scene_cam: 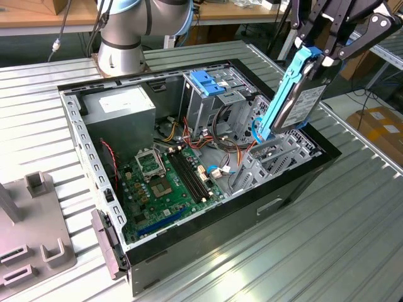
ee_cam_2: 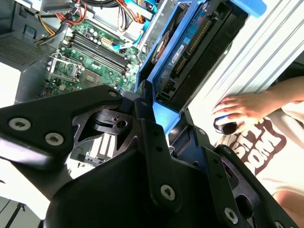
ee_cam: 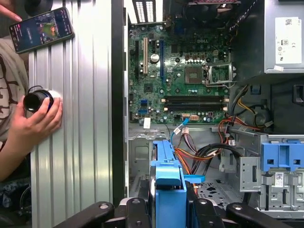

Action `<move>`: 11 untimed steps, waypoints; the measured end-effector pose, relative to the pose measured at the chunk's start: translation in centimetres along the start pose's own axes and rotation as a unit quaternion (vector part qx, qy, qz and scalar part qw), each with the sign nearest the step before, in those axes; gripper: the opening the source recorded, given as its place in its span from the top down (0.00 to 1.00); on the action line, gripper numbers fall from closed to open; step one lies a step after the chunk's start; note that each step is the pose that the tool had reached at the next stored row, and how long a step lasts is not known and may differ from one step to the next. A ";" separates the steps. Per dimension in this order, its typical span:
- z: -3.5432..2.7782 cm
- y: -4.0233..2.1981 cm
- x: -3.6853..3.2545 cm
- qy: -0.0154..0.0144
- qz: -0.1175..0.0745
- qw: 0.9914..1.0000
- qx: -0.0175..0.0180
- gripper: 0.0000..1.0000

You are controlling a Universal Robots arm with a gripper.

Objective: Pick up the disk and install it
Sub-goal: 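Pick up the disk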

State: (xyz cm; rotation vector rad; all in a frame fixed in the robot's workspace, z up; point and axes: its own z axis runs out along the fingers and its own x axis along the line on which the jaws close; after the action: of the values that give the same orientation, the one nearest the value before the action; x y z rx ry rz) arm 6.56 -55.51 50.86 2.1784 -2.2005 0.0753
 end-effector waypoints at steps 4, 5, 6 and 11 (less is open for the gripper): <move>0.01 -0.01 0.07 0.000 0.000 1.000 0.000 0.63; 0.01 -0.01 0.25 0.000 0.000 1.000 0.000 0.63; 0.03 -0.02 0.55 0.000 0.000 1.000 0.000 0.63; 0.03 -0.01 0.32 0.000 0.000 1.000 0.000 0.63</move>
State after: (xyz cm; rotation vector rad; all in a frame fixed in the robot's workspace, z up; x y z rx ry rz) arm 6.57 -55.83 50.86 2.1784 -2.2004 0.0754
